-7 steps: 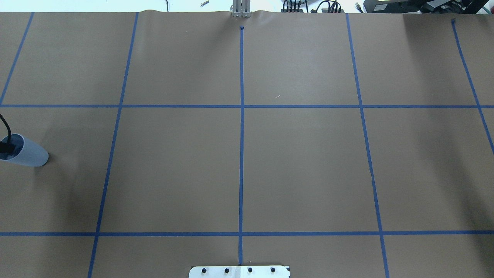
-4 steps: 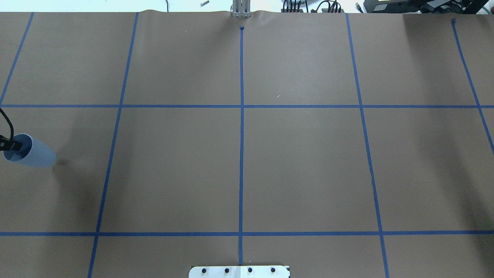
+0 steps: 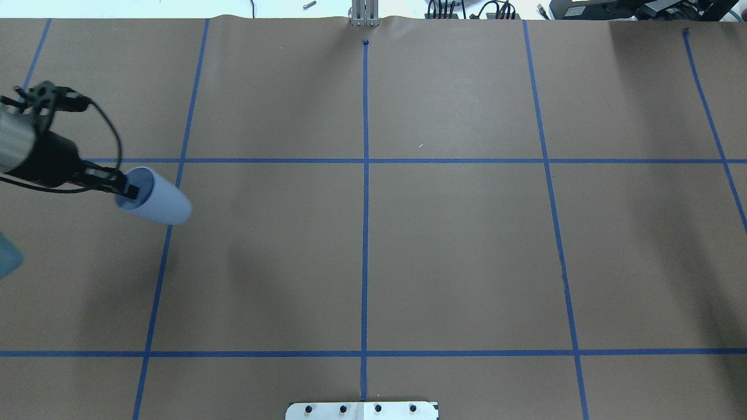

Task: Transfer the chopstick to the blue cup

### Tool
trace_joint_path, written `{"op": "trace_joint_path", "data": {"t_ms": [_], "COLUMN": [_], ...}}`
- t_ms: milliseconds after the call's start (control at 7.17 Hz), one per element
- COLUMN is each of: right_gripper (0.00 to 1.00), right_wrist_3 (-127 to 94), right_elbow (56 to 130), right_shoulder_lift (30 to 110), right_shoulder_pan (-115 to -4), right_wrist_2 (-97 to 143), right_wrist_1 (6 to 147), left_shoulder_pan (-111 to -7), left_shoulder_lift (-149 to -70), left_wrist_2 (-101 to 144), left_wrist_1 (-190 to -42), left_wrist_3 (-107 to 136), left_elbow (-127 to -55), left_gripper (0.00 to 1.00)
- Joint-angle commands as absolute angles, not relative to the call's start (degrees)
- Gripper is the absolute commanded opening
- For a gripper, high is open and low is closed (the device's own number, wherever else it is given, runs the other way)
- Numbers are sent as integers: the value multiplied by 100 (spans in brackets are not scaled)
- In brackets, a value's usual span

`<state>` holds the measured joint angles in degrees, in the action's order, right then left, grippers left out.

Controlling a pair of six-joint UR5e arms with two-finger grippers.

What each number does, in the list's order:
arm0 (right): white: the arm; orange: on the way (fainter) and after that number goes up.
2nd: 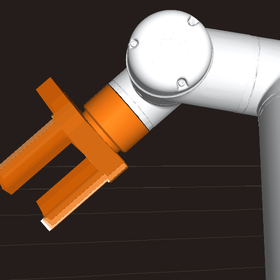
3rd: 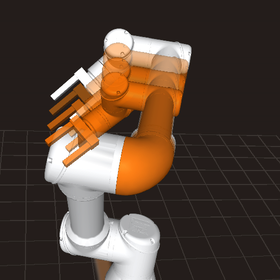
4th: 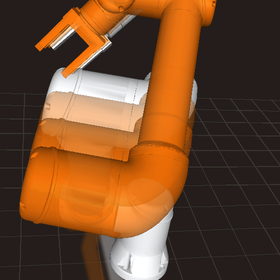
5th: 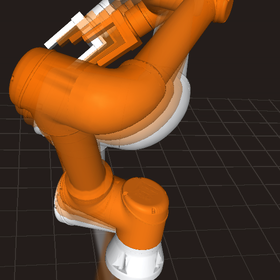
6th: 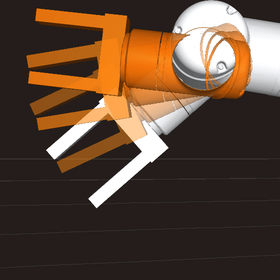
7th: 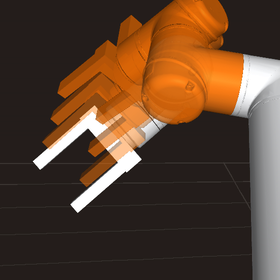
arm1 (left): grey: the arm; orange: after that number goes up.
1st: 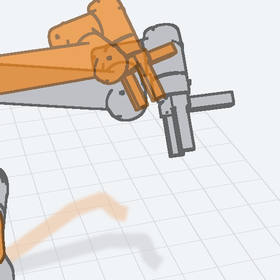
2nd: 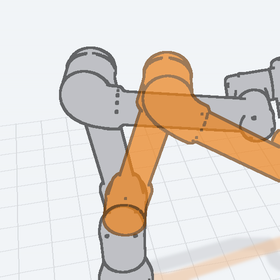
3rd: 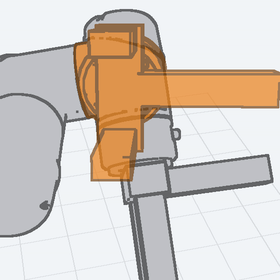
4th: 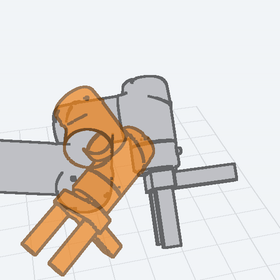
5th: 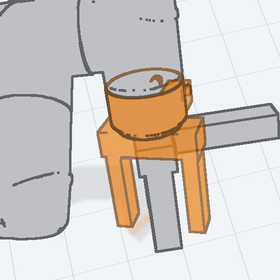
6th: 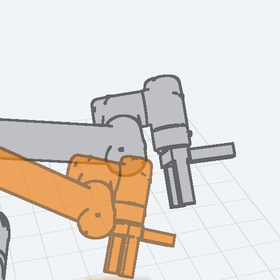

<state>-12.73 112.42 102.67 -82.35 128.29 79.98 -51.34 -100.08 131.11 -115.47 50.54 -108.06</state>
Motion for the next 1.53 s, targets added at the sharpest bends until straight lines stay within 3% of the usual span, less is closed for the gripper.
{"op": "trace_joint_path", "data": {"t_ms": [0, 139, 418, 1115, 1255, 1394], "right_gripper": [100, 100, 100, 100, 100, 100], "right_wrist_3": [-1274, -1283, -1283, -1318, -1318, -1310], "right_elbow": [11198, 11162, 11083, 11065, 11074, 11083], "right_shoulder_lift": [10274, 10274, 10266, 10266, 10266, 10266], "right_shoulder_pan": [-8235, -8235, -8235, -8244, -8244, -8244], "right_wrist_2": [12832, 12832, 12841, 12850, 12850, 12858], "right_wrist_1": [7998, 7998, 7998, 7998, 7998, 8007], "left_shoulder_pan": [-4048, -3443, -3044, -2725, -2725, -2742], "left_shoulder_lift": [-12354, -13036, -13857, -13869, -13869, -13852], "left_wrist_2": [11882, 11335, 10936, 10521, 10521, 10538], "left_wrist_1": [-8824, -8067, -8060, -8779, -8798, -8789], "left_wrist_3": [5940, 6159, 6670, 6671, 6575, 6426], "left_elbow": [-10785, -10662, -9743, -8904, -8938, -9173], "left_gripper": [0, 0, 0, 0, 73, 99]}}
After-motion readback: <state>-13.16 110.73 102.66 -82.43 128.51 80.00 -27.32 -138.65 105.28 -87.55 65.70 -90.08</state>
